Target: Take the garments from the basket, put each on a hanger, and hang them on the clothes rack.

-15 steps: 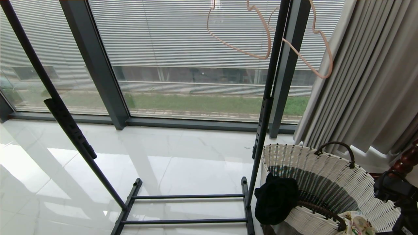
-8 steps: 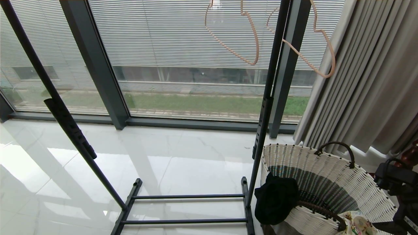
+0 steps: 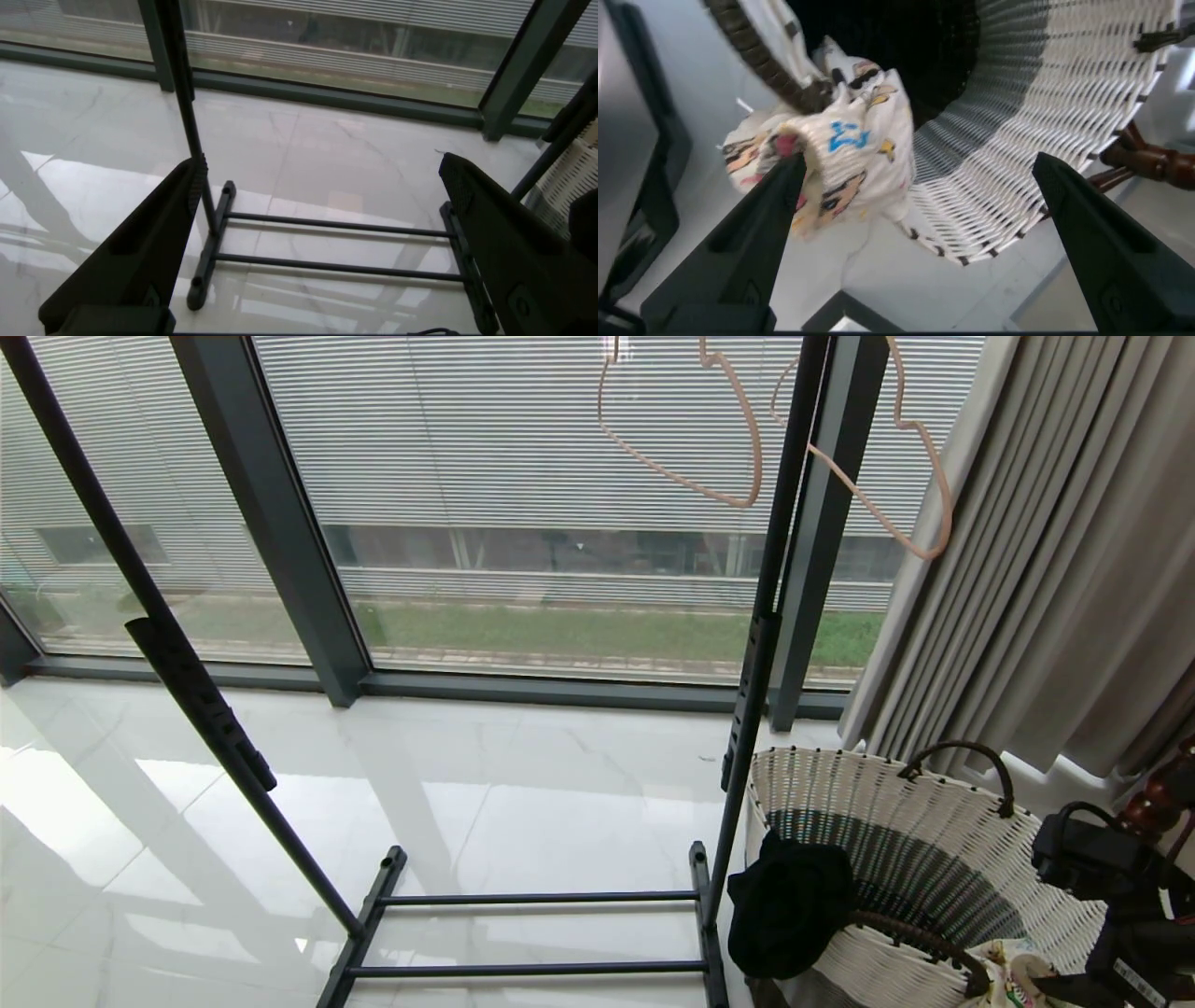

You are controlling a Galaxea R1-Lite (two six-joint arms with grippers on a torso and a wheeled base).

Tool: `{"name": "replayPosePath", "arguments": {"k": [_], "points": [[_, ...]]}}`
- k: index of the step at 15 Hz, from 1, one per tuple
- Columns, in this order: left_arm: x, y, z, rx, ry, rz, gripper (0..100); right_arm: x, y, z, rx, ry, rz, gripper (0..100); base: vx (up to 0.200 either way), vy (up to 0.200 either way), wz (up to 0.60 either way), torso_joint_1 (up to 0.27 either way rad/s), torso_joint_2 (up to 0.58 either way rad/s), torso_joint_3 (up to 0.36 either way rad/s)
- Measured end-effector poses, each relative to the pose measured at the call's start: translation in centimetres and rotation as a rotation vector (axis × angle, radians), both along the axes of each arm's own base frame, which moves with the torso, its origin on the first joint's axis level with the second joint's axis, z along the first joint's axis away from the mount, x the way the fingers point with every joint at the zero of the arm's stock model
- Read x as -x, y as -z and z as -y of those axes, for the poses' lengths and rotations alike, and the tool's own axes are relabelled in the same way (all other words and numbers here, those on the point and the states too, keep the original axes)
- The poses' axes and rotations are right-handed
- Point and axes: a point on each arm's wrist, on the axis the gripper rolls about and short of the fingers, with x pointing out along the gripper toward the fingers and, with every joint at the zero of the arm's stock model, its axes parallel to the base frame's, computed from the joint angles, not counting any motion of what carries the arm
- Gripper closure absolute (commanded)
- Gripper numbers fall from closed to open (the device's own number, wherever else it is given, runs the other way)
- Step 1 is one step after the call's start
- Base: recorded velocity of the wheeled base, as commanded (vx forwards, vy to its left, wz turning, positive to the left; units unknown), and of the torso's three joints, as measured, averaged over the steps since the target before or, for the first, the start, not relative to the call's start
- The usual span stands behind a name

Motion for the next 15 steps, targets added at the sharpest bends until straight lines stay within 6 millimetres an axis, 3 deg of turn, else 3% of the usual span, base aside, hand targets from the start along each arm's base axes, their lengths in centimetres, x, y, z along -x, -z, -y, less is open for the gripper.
{"name": "replayPosePath", "arguments": {"k": [3, 10, 11, 15], "points": [[0.0, 0.0, 0.0, 0.000, 0.000, 0.000, 0, -1.4, 1.6, 0.2, 0.085, 0.057, 0.084, 0, 0.000, 0.000, 0.00, 0.000, 0.00, 0.000], [0.0, 0.0, 0.0, 0.000, 0.000, 0.000, 0, -2.1, 3.9, 0.3, 0.099, 0.067, 0.020, 0, 0.000, 0.000, 0.00, 0.000, 0.00, 0.000], [0.0, 0.0, 0.0, 0.000, 0.000, 0.000, 0, -2.3, 4.1, 0.4, 0.098, 0.072, 0.017, 100, 0.000, 0.000, 0.00, 0.000, 0.00, 0.000], [0.0, 0.0, 0.0, -0.003, 0.000, 0.000, 0, -2.0, 4.6, 0.4, 0.091, 0.079, -0.011, 100, 0.000, 0.000, 0.00, 0.000, 0.00, 0.000]]}}
